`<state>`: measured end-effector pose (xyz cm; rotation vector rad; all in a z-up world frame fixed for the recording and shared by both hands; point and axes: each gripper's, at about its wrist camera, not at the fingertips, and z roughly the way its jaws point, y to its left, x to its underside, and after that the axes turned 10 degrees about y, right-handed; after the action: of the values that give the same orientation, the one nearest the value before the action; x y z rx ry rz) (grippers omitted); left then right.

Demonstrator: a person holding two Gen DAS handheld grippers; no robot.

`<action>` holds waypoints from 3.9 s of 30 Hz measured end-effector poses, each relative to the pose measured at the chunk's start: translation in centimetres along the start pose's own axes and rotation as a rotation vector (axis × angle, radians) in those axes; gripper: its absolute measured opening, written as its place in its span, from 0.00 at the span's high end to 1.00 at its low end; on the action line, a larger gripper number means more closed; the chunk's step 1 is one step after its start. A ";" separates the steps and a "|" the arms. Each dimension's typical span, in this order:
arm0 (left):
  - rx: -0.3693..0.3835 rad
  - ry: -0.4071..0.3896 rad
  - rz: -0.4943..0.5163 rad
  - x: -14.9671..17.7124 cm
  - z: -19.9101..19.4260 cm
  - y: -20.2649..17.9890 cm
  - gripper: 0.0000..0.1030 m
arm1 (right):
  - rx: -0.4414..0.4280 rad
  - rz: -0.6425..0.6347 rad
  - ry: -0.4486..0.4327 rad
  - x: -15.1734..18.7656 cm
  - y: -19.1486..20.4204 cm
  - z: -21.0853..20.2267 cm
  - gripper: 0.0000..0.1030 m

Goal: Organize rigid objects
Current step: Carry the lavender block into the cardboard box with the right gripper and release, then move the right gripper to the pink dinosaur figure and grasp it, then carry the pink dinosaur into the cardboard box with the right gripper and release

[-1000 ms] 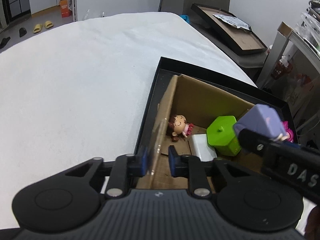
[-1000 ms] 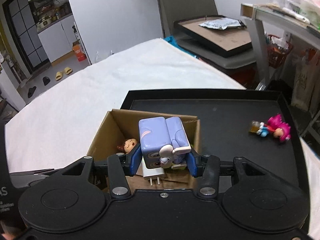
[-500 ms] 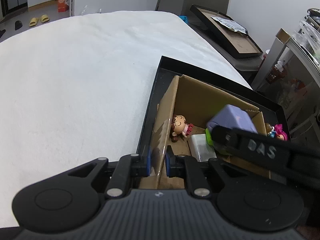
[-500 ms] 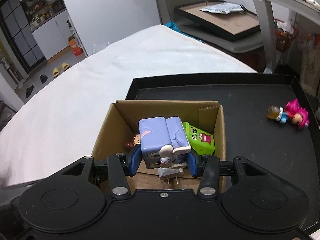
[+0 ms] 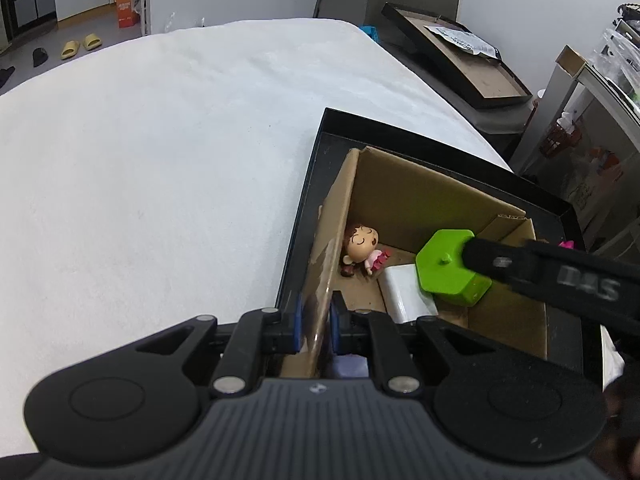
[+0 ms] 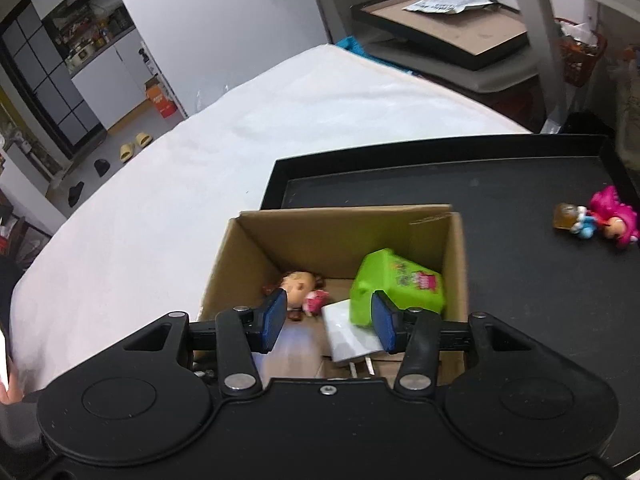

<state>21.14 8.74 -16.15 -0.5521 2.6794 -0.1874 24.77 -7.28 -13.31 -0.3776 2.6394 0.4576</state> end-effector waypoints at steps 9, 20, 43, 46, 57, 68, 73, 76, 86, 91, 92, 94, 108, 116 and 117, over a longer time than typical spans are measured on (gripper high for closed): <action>-0.085 0.030 0.025 -0.3 -0.5 -1.9 0.84 | 0.087 -0.044 -0.101 0.2 -5.2 -4.0 0.54; -0.182 0.034 0.082 -0.3 -1.0 -4.7 0.53 | 0.178 -0.034 -0.144 1.0 -13.0 -4.0 0.44; -0.347 0.048 0.125 -2.8 1.4 -9.3 0.32 | 0.122 0.089 -0.193 1.7 -19.9 1.2 0.20; -0.362 0.045 0.122 -3.1 1.5 -9.6 0.31 | 0.134 0.082 -0.190 1.3 -20.2 2.3 0.22; -0.403 0.046 0.120 -4.4 2.1 -9.8 0.31 | 0.233 0.128 -0.234 0.8 -22.3 3.1 0.46; -0.390 0.049 0.122 -4.7 2.0 -9.7 0.31 | 0.297 0.043 -0.209 0.0 -22.3 4.4 0.56; -0.382 0.068 0.135 -4.7 2.1 -9.4 0.31 | 0.283 0.044 -0.227 -1.3 -22.4 5.1 0.53; -0.375 0.075 0.137 -4.7 2.0 -9.0 0.31 | 0.277 0.048 -0.224 -1.3 -22.7 4.9 0.61; -0.345 0.089 0.135 -3.9 1.7 -7.7 0.31 | 0.260 0.063 -0.168 -0.3 -21.9 3.0 0.61; -0.303 0.085 0.139 -3.5 1.4 -7.3 0.31 | 0.249 0.088 -0.160 0.2 -21.6 1.4 0.61; -0.294 0.080 0.146 -3.4 1.3 -7.3 0.31 | 0.238 0.103 -0.156 0.2 -21.6 1.0 0.61; -0.279 0.078 0.153 -3.3 1.3 -7.2 0.31 | 0.190 0.149 -0.147 0.1 -21.7 0.2 0.61; -0.177 0.069 0.147 -1.4 0.2 -5.3 0.32 | 0.189 0.146 -0.150 1.2 -17.2 -3.6 0.61; -0.139 0.037 0.123 -0.9 -0.3 -3.7 0.35 | 0.206 0.103 -0.159 1.4 -13.5 -5.0 0.61; -0.141 0.032 0.119 -0.8 -0.3 -3.5 0.35 | 0.208 0.095 -0.159 1.4 -13.0 -5.1 0.61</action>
<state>22.94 5.89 -14.90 -0.4327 2.7617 0.0265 26.00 -21.32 -12.91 -0.1440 2.5260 0.2283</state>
